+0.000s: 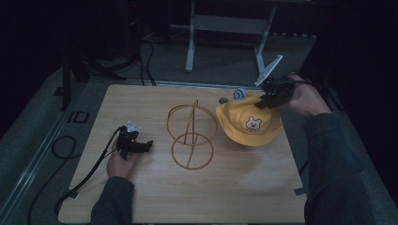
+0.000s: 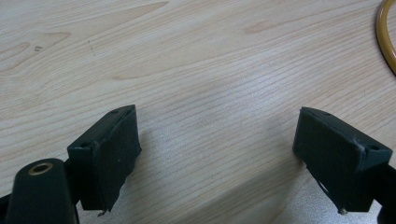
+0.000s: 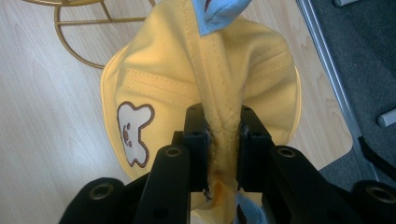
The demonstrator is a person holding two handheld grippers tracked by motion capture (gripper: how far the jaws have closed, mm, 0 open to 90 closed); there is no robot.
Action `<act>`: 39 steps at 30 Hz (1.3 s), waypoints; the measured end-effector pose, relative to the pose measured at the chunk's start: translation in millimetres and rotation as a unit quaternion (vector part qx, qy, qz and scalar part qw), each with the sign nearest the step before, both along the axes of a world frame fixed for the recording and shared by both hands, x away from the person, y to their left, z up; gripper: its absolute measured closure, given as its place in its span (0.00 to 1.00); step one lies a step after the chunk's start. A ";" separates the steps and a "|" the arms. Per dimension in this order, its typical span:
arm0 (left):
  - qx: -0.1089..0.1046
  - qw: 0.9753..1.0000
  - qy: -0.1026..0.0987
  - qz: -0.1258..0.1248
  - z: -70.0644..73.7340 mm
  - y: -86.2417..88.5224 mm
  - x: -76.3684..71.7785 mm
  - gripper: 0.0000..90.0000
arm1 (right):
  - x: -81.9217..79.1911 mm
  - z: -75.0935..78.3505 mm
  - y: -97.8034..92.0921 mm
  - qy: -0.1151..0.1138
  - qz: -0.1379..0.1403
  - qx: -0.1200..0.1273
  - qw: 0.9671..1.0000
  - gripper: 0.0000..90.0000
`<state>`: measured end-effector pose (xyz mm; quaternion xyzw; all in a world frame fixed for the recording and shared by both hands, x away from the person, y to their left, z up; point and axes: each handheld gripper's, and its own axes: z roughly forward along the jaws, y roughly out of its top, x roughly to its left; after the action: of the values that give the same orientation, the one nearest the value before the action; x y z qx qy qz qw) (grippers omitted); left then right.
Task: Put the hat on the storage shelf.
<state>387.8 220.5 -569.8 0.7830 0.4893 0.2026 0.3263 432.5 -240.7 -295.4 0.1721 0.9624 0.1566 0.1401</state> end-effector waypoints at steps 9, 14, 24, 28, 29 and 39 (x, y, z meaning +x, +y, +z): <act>0.000 1.000 0.000 0.001 0.0 -0.1 0.0 0.16 | -3.0 3.5 -5.6 0.003 0.001 -0.001 1.000 0.86; 0.000 1.000 0.000 0.000 0.0 -0.1 0.0 0.16 | -4.8 4.8 -7.8 0.003 0.004 0.001 1.000 0.86; -0.001 1.000 0.000 0.001 -0.1 -0.2 0.0 0.16 | -13.6 11.7 -11.9 -0.002 0.016 0.003 1.000 0.86; -0.001 1.000 0.000 0.001 -0.1 -0.2 -0.1 0.16 | -16.9 16.5 -13.1 -0.006 0.019 0.007 1.000 0.86; -0.001 1.000 0.000 0.001 -0.1 -0.2 -0.1 0.16 | -17.6 18.1 -13.9 -0.007 0.020 0.011 1.000 0.86; 0.000 1.000 0.000 0.000 0.0 -0.1 -0.1 0.16 | -23.1 28.3 -18.9 -0.012 0.025 0.025 0.999 0.86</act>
<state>387.6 220.4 -569.8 0.7827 0.4895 0.2027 0.3267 409.4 -259.6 -267.1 0.1499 0.9602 0.1865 0.1438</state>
